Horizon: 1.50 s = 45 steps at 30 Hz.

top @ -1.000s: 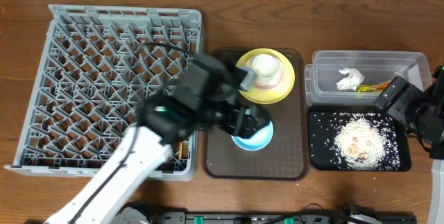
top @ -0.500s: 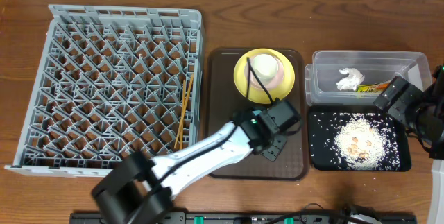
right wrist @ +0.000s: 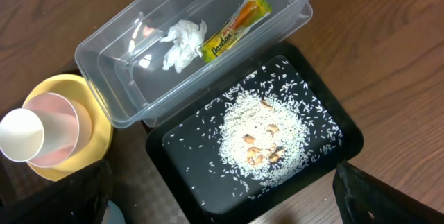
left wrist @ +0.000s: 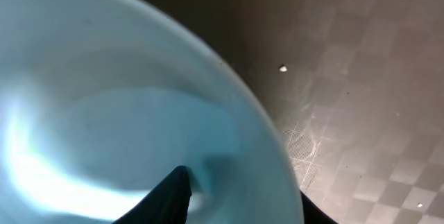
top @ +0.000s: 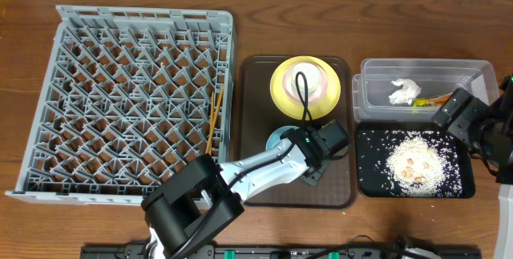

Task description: Sort waste into correct bins and load items into the dishwasher

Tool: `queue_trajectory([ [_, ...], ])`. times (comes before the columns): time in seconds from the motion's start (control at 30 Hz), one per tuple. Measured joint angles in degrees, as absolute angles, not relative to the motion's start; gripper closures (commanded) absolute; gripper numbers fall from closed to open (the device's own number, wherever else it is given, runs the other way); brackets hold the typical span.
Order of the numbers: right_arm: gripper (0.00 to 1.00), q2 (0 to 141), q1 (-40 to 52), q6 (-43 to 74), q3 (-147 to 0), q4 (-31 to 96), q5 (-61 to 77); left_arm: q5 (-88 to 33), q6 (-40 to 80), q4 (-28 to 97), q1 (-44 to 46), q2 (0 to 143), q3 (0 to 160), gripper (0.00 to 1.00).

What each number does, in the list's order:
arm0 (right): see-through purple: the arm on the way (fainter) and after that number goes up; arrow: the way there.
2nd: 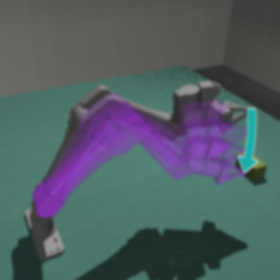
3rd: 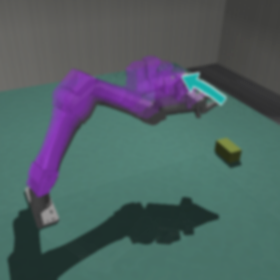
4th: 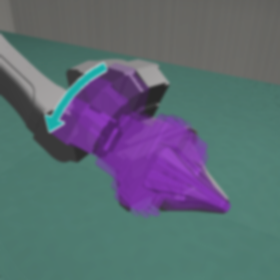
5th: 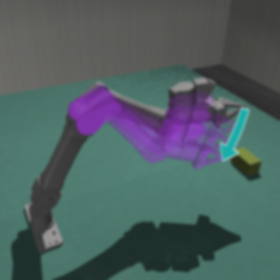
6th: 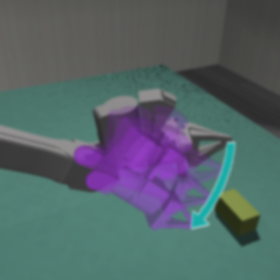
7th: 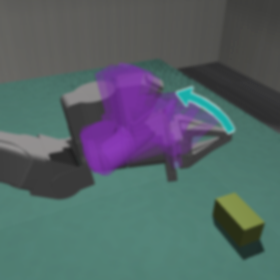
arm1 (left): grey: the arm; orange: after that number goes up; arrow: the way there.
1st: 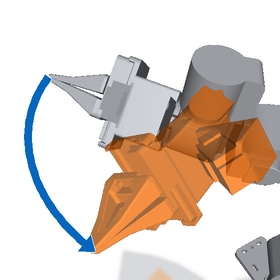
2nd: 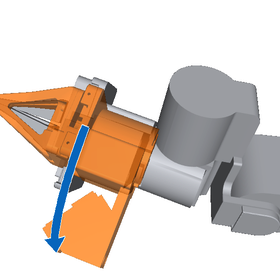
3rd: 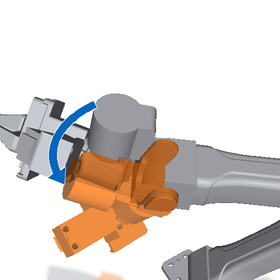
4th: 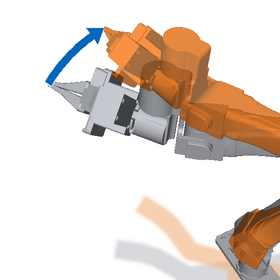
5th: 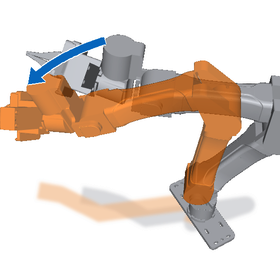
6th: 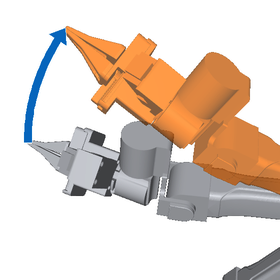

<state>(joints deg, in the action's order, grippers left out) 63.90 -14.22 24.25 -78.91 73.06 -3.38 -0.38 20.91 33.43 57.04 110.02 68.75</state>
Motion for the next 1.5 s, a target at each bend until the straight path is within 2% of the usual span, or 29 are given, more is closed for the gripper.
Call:
queue_trajectory([
  [0.03, 0.01, 63.9, -14.2, 24.3, -78.9, 73.1, -3.4, -0.4, 21.6, 33.4, 57.1, 110.0, 68.8, 0.92],
  [0.43, 0.01, 63.9, -14.2, 24.3, -78.9, 73.1, -3.4, 1.1, 22.5, 33.7, 57.0, 108.9, 69.1, 0.92],
  [0.63, 0.01, 63.9, -14.2, 24.3, -78.9, 73.0, -3.4, -11.9, 22.1, 33.1, 53.6, 99.7, 68.9, 0.93],
  [0.87, 0.01, 63.9, -14.2, 24.3, -78.9, 73.1, -3.4, -33.2, 20.1, 32.8, 40.5, 87.2, 68.9, 0.92],
  [1.07, 0.01, 63.9, -14.2, 24.3, -78.9, 73.1, -3.4, -55.5, 19.0, 30.5, 26.8, 87.0, 68.9, 0.93],
  [1.2, 0.01, 63.9, -14.2, 24.3, -78.9, 73.1, -3.4, -67.6, 19.4, 24.6, 16.5, 87.0, 68.9, 0.93],
  [1.33, 0.01, 63.9, -14.2, 24.3, -78.9, 73.1, -3.4, -74.7, 23.1, 15.0, 6.0, 87.0, 68.8, 0.92],
  [1.5, 0.01, 63.9, -14.2, 24.3, -78.9, 73.1, -3.4, -77.1, 31.0, 4.3, -3.8, 88.2, 68.8, 0.93],
])
